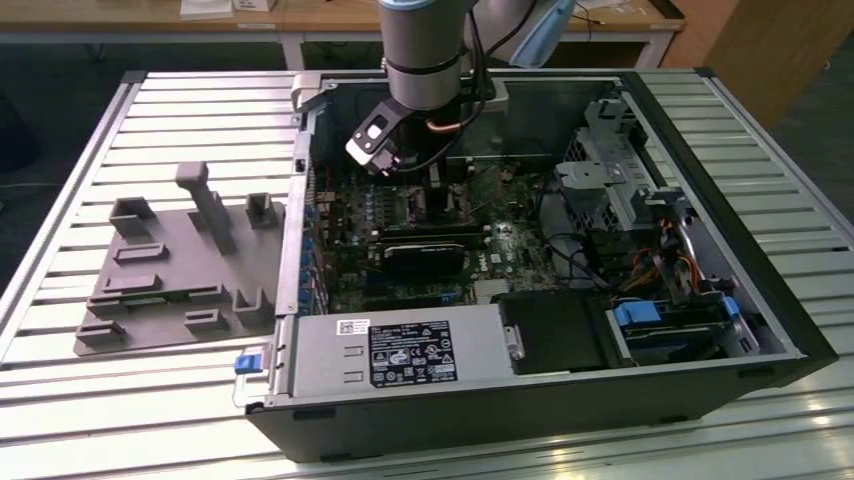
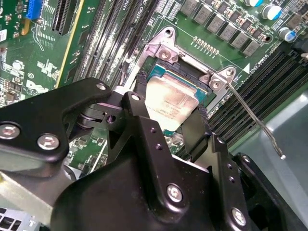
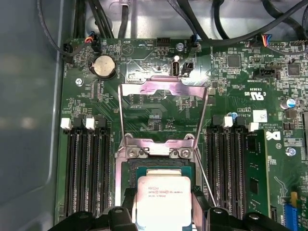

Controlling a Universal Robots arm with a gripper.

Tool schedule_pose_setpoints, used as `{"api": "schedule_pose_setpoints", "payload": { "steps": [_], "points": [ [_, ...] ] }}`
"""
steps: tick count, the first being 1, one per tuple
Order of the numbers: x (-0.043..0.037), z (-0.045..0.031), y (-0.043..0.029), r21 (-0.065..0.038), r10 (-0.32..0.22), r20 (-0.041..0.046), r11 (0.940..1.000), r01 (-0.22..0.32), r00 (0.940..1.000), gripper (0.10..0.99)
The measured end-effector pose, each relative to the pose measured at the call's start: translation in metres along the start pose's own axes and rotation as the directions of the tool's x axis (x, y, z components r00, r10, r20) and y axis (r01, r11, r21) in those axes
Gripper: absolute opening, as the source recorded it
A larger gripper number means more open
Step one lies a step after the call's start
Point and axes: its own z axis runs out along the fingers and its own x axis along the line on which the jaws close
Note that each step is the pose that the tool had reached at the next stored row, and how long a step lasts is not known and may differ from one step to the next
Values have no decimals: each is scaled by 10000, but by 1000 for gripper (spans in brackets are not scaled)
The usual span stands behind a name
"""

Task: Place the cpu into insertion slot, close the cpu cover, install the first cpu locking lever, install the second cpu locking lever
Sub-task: 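Place the cpu into insertion slot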

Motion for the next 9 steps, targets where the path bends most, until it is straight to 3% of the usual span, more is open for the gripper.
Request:
{"api": "schedule_pose_setpoints", "payload": {
  "steps": [9],
  "points": [
    [19,34,9,-1,-1,-2,10000,1,10000,537]
  ]
}}
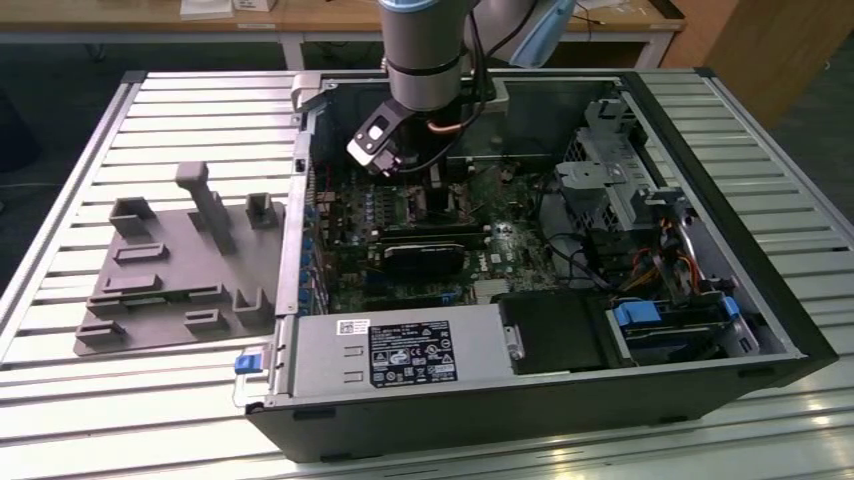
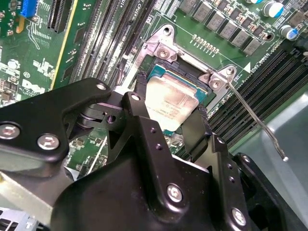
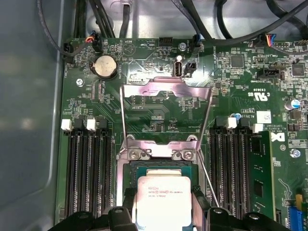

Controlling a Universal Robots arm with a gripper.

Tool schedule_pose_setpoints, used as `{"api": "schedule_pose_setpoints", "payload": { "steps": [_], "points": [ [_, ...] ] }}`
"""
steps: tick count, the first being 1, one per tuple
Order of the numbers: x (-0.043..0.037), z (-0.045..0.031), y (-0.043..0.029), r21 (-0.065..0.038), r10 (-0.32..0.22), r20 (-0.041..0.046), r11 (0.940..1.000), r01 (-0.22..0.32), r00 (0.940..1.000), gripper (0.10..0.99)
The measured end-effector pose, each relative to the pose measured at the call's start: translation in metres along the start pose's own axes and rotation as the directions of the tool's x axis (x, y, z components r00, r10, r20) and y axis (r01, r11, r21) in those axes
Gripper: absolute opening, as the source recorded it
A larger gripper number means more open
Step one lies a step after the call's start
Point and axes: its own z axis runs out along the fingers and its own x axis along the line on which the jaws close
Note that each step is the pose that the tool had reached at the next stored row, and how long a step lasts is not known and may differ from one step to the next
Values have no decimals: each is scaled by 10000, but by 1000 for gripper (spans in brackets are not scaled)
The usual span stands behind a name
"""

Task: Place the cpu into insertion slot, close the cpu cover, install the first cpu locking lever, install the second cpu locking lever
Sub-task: 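Place the cpu into insertion slot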

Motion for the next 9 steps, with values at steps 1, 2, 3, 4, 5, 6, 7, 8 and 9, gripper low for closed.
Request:
{"api": "schedule_pose_setpoints", "payload": {
  "steps": [1,2,3,4,5,6,7,8,9],
  "points": [
    [2,9,0,0,-1,1,10000,1,10000,537],
    [3,17,-1,1,-1,1,10000,1,10000,537],
    [4,26,-3,1,0,1,10000,0,10000,537],
    [5,32,-3,0,0,1,10000,0,10000,537],
    [4,32,-4,2,0,3,10000,0,10000,537],
    [4,32,-4,2,-1,3,10000,1,10000,537],
    [4,32,-4,3,-1,4,10000,1,10000,537],
    [4,33,-4,2,0,3,10000,0,10000,537],
    [4,33,-4,1,0,2,10000,0,10000,537]
  ]
}}
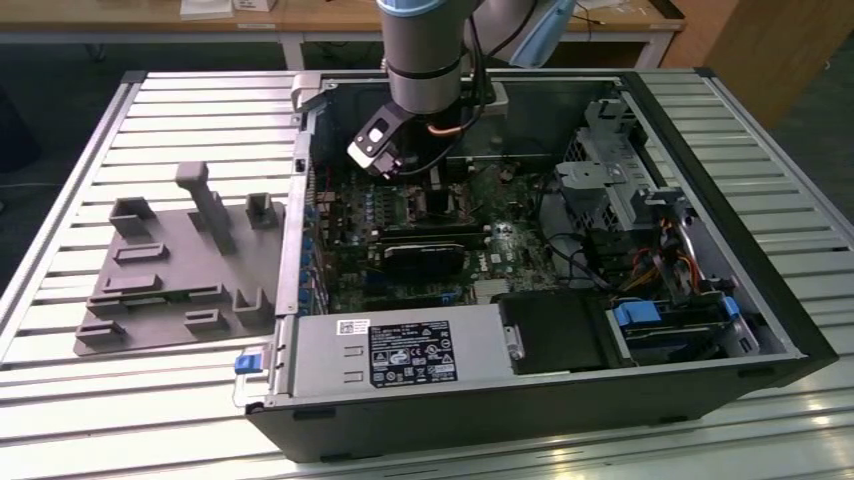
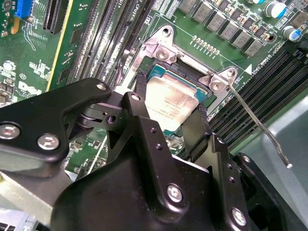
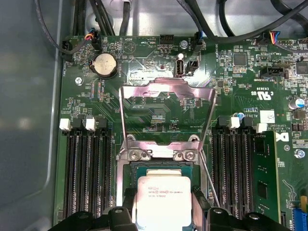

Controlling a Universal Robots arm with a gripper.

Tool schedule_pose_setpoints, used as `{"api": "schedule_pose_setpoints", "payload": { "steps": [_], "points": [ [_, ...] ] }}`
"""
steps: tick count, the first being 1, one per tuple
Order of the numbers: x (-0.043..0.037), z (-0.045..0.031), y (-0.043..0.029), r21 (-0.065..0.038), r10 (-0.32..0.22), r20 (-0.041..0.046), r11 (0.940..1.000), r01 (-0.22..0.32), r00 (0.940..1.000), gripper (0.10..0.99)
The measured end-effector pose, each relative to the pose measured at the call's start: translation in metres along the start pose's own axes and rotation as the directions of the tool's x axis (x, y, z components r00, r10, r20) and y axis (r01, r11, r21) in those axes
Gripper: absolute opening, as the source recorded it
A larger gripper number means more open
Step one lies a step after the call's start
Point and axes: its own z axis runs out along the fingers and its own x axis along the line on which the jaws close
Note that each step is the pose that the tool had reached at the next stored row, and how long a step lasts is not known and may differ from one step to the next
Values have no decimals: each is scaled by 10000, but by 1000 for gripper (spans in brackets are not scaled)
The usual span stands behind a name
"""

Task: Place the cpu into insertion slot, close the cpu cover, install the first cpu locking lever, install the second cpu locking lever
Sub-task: 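Place the cpu into insertion slot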

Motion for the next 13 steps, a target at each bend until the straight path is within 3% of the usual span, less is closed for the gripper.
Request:
{"api": "schedule_pose_setpoints", "payload": {
  "steps": [13],
  "points": [
    [0,13,11,0,0,0,10000,0,10000,537]
  ]
}}
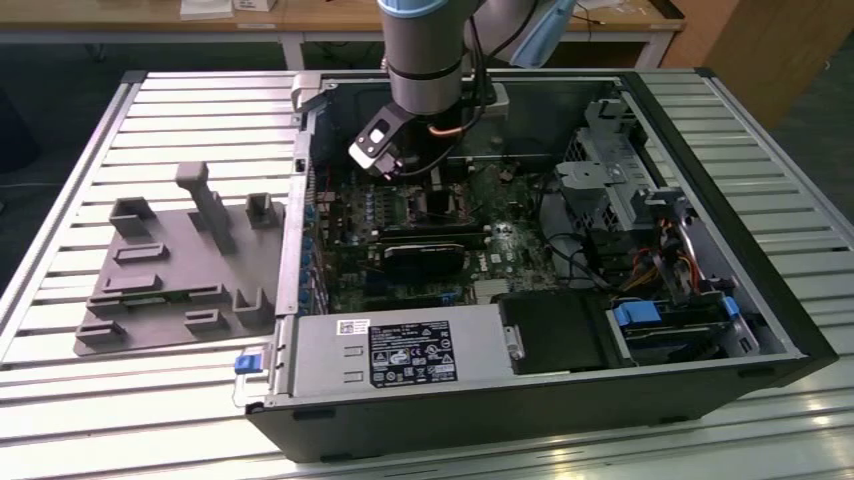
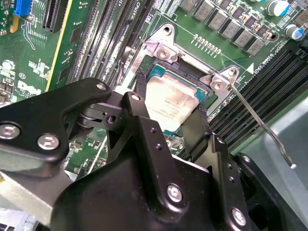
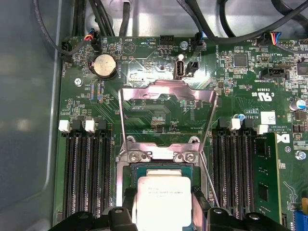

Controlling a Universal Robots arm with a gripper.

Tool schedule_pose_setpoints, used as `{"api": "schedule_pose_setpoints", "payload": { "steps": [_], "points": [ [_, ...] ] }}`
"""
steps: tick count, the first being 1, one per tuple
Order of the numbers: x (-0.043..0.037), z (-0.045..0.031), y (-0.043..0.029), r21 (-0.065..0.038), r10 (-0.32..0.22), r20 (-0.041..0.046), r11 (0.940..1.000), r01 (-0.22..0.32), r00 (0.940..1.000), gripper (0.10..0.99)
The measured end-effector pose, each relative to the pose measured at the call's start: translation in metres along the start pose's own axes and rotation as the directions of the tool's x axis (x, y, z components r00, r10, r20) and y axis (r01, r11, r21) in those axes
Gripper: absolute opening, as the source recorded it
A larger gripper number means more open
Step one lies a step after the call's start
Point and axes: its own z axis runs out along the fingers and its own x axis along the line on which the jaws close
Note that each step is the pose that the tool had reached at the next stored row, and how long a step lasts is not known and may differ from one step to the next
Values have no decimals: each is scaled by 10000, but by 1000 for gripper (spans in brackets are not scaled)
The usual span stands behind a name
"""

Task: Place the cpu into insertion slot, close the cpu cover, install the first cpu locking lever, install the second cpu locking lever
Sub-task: 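Place the cpu into insertion slot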

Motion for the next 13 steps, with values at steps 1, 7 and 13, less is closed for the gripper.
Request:
{"api": "schedule_pose_setpoints", "payload": {
  "steps": [1,7,13],
  "points": [
    [0,0,0,0,0,0,10000,0,10000,537],
    [0,3,0,0,0,0,10000,0,10000,612],
    [0,5,0,-1,-75,-10,10000,75,10000,612]
  ]
}}
